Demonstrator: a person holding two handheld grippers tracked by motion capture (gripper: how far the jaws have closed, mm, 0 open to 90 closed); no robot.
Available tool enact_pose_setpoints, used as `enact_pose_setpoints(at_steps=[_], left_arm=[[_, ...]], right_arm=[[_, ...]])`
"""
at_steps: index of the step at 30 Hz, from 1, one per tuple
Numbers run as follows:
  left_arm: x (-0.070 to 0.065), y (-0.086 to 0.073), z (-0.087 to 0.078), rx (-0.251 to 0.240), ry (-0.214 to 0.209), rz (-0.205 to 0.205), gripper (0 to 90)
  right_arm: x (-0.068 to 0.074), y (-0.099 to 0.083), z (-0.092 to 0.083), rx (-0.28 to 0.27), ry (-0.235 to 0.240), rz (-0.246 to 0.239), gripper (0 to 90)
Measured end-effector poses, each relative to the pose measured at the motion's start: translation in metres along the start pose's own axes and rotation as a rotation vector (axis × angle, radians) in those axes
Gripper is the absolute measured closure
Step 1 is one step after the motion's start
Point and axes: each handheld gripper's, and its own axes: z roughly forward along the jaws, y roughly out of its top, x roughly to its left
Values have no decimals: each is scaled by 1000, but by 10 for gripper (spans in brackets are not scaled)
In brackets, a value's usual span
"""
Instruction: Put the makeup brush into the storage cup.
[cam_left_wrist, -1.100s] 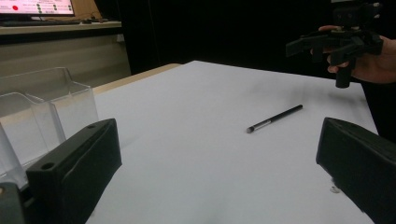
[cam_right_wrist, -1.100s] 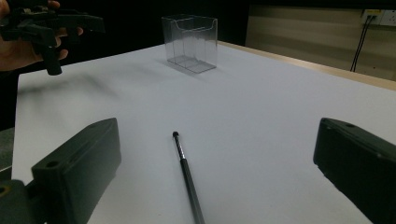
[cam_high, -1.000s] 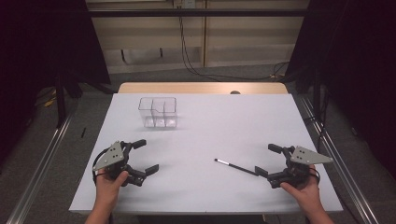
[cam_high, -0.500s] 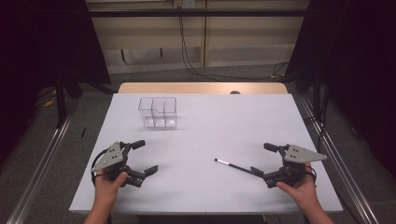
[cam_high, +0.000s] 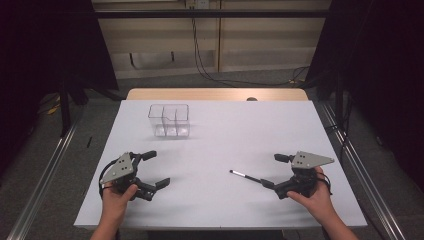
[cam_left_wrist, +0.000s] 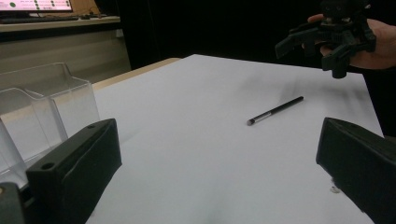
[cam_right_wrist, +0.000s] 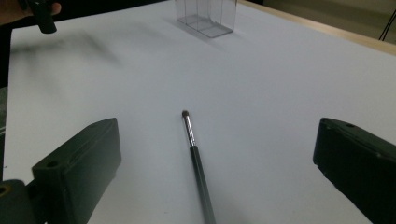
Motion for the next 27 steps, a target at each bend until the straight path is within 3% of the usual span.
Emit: enact_pose_setpoints(at_steps=[16, 27], left_arm=[[-1, 0, 2, 13, -1, 2, 0], [0, 0, 2, 19, 1, 4, 0]], right_arm=[[-10, 6, 7, 154, -5, 17, 33], [-14, 13, 13, 300, 11, 22, 73]])
